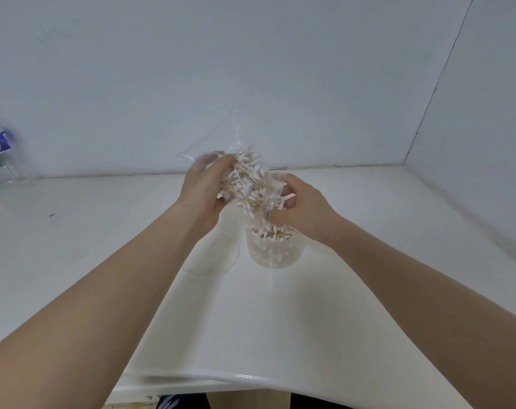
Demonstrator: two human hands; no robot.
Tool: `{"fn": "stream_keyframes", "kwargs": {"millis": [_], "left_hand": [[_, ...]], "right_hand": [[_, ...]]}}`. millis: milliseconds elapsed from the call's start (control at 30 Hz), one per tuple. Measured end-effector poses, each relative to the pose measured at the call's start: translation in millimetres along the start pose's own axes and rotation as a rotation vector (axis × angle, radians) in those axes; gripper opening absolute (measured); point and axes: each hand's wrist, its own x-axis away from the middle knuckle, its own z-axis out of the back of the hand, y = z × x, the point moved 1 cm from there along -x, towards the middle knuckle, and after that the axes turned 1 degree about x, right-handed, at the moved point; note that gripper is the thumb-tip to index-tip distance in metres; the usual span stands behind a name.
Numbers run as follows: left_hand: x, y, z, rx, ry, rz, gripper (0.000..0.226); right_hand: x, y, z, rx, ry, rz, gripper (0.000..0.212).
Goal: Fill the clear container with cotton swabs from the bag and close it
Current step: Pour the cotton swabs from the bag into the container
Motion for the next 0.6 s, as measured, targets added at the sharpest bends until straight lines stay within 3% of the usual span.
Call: {"fn": "stream_keyframes", "kwargs": {"millis": [200, 300, 400, 467, 600], "left_hand": [[-1.0, 1.0, 1.3, 0.045, 0.072, -0.013, 0.022], [-2.8, 1.9, 2.0, 0.062, 0.088, -0.01, 0.009], [-1.8, 1.2, -2.7, 0.033, 0.063, 0.007, 0.011], [-2.6, 0.2, -5.9, 0.019, 0.039, 0.015, 0.013], [-5.5, 2.1, -6.5, -0.019, 0.038, -0.021, 0.01]], "right_hand": [[8.0, -2.1, 4.1, 0.136, 0.06, 0.043, 0.014], [8.2, -2.8, 7.1, 0.2, 0.029, 0.044, 0.014], [7.3, -7.8, 3.9, 0.111, -0.025, 0.018, 0.044], [5.6, -8.2, 1.4, 0.106, -0.026, 0.04, 0.051], [7.5, -10.5, 3.6, 0.226, 0.023, 0.088, 0.015]]}}
